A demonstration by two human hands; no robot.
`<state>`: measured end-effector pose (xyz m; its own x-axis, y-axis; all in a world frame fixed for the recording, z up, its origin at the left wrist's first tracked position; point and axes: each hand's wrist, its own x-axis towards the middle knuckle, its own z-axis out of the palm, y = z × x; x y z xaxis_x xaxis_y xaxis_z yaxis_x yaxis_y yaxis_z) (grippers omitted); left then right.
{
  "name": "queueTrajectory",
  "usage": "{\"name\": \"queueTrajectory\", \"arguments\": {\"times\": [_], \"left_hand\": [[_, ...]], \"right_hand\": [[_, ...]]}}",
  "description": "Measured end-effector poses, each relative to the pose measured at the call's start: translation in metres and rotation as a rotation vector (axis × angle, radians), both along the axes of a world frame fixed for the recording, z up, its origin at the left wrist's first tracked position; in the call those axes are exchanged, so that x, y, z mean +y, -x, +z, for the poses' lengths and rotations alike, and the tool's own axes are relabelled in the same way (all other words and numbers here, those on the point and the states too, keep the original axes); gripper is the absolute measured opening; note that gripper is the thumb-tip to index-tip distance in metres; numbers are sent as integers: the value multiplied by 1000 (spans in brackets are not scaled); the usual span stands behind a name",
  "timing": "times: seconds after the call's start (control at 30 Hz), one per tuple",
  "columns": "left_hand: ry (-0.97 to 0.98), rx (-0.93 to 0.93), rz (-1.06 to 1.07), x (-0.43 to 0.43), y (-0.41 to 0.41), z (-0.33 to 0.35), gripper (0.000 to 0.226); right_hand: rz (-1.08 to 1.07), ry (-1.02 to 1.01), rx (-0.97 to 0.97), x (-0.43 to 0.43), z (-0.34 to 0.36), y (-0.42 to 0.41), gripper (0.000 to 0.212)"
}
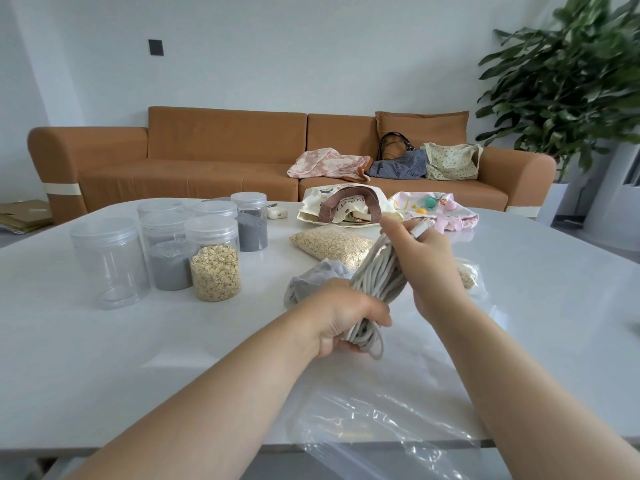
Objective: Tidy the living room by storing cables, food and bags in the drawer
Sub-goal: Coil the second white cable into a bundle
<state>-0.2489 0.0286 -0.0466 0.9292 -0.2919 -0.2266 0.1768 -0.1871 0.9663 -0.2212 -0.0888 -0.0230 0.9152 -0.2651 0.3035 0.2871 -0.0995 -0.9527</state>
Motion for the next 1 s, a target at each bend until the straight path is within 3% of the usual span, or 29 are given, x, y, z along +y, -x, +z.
{"name": "queueTrajectory", "arguments": {"times": [0.1, 0.2, 0.37, 0.53, 0.67, 1.0], "left_hand": [[-85, -78, 73, 2, -2, 0, 17], [-132, -98, 55, 1, 1, 1, 24], [-217, -151, -26, 0, 3, 4, 28], [-326, -203, -78, -5, 6, 4, 52], [-425, -224, -78, -8, 6, 3, 16], [-553, -234, -62, -19, -1, 5, 24]], "right_hand": [[197, -168, 220, -1, 1, 0, 30], [290, -210, 179, -2, 3, 1, 24], [176, -187, 99, 2, 1, 8, 17], [88, -200, 148, 3, 1, 9, 32], [19, -204, 214, 2, 1, 11, 27], [-51, -203, 298, -1, -1, 2, 25]]}}
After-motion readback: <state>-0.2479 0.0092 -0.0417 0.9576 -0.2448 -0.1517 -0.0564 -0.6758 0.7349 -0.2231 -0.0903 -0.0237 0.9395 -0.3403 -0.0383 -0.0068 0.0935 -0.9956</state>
